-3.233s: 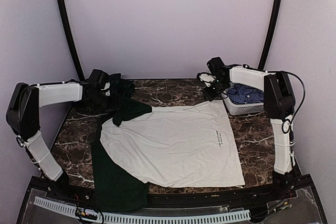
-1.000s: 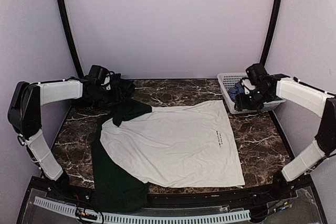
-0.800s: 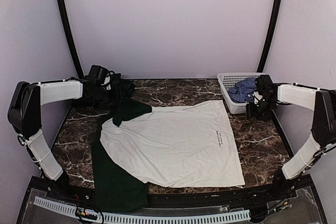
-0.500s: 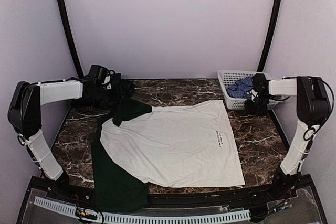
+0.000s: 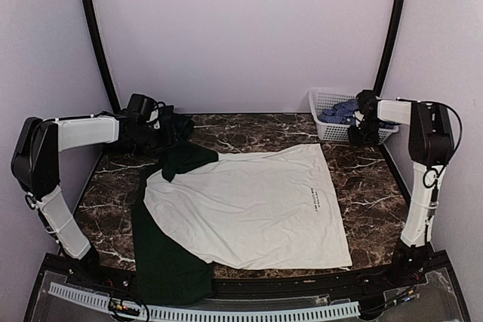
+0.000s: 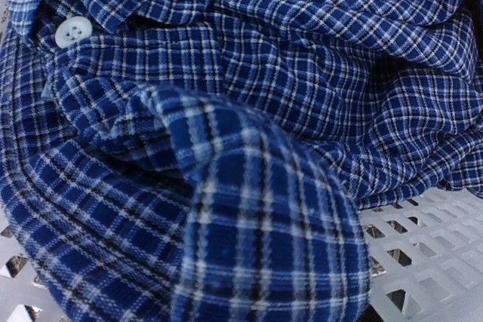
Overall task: Fold and stack the mixed laundry pile
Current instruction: Move the bin to the corner of the board.
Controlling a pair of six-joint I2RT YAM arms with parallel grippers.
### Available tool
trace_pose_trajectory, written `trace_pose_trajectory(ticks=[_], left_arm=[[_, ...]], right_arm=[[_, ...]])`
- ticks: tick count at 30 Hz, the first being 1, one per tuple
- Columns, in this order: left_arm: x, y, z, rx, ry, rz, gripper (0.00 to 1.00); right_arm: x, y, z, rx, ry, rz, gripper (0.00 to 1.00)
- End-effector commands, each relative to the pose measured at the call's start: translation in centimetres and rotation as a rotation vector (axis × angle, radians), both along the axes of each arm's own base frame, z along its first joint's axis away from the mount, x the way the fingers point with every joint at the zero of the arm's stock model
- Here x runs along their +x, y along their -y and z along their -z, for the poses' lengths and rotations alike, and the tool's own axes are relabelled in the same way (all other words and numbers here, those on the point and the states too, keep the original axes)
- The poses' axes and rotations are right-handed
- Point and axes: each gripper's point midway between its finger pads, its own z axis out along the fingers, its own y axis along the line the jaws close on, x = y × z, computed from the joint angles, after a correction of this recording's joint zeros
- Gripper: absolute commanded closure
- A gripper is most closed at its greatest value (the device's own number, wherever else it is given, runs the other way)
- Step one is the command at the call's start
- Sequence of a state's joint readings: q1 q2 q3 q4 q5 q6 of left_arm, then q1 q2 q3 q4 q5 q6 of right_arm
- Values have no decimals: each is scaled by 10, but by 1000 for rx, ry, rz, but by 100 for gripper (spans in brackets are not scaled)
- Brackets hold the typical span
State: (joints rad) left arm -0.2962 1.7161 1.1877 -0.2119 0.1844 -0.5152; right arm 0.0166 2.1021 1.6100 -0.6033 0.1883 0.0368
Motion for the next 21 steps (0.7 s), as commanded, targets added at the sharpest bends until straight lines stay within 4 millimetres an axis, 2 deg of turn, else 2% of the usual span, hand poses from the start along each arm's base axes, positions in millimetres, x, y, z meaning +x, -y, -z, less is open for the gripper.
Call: trace_pose_trajectory(ticks=[1, 4, 8, 13, 17, 21], left_arm=[[-5, -1, -17, -6, 35, 16, 38], [-5, 0, -19, -15, 37, 17, 38], [-5, 1, -22, -20, 49, 21, 39], [-4, 1, -23, -16, 56, 22, 39], [-5, 2, -24, -26, 59, 24, 39], [-4, 2, -24, -26, 62, 27, 38]], right_arm=[[10, -13, -27, 27, 116, -47, 36], [-15, -45, -54, 114, 200, -78, 36], [-32, -80, -68, 251, 259, -128, 39], [-35, -123, -64, 416, 325, -175, 42], [-27, -138, -54, 497, 379, -162, 45], [-17, -150, -37, 467, 384, -163, 46]])
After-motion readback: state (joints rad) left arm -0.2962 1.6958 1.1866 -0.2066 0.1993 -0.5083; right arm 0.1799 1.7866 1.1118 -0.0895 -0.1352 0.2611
